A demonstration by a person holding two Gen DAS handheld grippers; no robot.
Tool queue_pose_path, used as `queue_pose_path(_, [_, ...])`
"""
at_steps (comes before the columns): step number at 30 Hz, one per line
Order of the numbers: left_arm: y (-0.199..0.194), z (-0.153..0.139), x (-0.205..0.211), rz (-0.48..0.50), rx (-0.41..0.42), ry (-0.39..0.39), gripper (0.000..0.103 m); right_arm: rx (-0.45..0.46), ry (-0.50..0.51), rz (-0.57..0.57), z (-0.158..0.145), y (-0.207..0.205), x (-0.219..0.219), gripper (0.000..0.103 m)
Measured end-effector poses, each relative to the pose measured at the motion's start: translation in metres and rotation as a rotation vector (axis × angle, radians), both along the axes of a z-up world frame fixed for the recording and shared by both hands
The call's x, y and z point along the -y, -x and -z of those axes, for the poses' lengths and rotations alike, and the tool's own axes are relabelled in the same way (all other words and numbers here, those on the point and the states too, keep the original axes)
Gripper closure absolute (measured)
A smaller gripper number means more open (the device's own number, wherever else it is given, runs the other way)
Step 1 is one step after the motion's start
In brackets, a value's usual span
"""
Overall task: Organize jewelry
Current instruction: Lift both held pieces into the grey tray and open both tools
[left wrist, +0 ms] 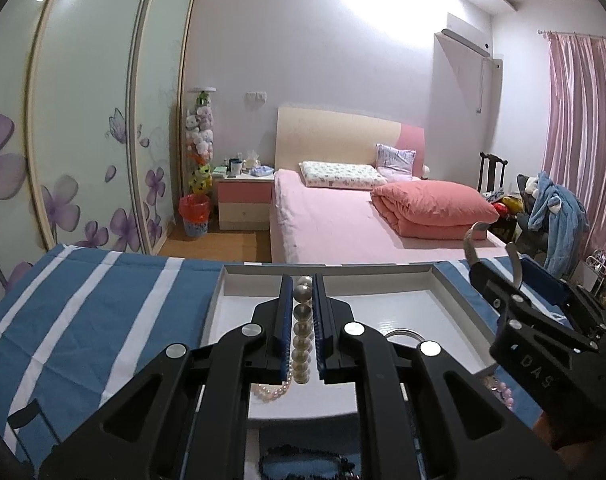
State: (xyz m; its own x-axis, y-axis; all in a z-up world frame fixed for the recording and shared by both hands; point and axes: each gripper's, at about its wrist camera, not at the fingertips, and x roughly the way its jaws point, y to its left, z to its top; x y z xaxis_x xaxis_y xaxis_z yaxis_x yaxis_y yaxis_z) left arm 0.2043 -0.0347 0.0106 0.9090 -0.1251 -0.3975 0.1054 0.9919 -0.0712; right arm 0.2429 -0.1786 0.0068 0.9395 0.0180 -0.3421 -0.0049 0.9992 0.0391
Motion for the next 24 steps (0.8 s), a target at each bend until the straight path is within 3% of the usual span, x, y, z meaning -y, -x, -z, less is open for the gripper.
queue_pose_path(16, [-0.050,0.026,-0.003,0.021,-0.136,0.034,0.090,-0.334,-0.072,-0.066,0.059,-0.077,0.000,0.037])
queue_pose_path(20, [-0.042,0.019,-0.018,0.003,-0.122,0.055,0.076,-0.290,-0.093,-0.044,0.049,-0.058,0.014,0.034])
queue_pose_path(24, [-0.024,0.007,-0.041,-0.027,-0.099,0.071,0.075,-0.247,-0.129,-0.012,0.031,-0.031,0.040,0.034])
